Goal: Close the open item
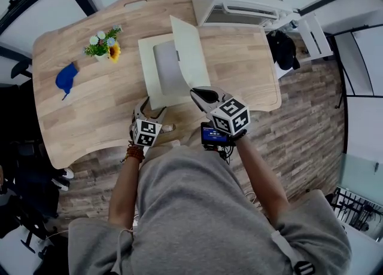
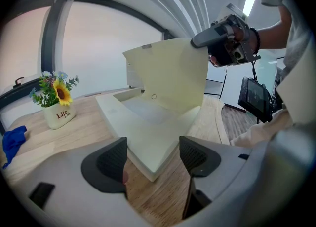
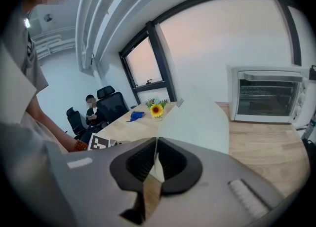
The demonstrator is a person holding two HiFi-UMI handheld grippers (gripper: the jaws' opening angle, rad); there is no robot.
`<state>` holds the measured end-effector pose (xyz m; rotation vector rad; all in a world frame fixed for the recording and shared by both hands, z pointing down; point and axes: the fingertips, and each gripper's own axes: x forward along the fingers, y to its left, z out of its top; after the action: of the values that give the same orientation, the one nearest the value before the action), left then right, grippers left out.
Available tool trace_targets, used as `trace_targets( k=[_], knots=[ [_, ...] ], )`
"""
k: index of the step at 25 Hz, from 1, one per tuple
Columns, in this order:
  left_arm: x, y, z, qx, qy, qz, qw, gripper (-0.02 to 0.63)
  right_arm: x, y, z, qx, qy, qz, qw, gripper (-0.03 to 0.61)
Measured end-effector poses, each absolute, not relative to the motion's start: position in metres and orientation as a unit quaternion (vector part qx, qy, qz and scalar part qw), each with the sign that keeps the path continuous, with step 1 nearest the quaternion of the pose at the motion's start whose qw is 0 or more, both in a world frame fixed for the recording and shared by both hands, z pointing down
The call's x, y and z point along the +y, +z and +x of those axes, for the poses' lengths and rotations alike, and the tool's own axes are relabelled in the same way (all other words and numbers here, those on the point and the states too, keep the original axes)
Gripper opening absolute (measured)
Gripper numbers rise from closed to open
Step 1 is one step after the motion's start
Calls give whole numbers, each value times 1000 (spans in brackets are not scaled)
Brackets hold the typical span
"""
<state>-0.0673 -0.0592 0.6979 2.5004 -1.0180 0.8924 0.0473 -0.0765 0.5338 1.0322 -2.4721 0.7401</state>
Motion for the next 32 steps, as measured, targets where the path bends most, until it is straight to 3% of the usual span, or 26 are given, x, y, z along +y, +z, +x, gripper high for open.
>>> trace_targets(
  k=[6,11,23,32],
  knots=[
    [-60,699,-67,-355,304,871,154,319,-79,534,34,-874,274,351,193,15],
    [-41,732,-76,-318,364,849,212,327,-78,540,23,-875,274,337,213,14],
    [-44,703,-86,-361,304,870,142,325,-82,545,10,-868,289,334,228,15],
    [-49,702,-84,-355,310,869,149,307,-76,561,-6,-859,299,322,263,17]
  ],
)
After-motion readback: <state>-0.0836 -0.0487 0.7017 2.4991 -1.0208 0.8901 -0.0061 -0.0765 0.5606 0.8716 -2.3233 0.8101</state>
